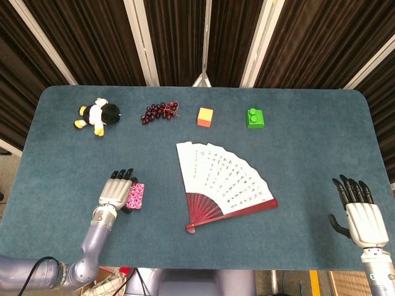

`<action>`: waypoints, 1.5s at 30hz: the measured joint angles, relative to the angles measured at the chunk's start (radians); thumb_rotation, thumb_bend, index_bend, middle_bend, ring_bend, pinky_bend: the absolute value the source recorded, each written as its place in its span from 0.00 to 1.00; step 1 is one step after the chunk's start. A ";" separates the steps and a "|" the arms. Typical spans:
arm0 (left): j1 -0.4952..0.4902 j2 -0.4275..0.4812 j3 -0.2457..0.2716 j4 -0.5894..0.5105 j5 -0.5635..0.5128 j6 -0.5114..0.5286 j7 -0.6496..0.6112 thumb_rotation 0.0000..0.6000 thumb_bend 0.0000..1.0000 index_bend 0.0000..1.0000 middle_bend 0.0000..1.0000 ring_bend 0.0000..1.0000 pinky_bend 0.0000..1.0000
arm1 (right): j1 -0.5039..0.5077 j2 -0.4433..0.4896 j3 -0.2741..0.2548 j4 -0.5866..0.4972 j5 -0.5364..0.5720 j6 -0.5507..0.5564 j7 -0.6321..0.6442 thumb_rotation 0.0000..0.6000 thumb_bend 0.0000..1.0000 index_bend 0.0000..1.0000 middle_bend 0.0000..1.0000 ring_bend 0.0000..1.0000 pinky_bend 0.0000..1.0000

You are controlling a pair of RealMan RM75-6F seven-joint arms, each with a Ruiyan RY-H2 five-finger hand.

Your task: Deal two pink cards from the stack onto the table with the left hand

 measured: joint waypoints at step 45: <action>-0.022 0.067 -0.044 0.203 0.014 -0.069 -0.132 1.00 0.32 0.45 0.00 0.00 0.08 | -0.002 0.003 -0.001 -0.004 0.004 -0.002 0.007 1.00 0.37 0.00 0.00 0.00 0.05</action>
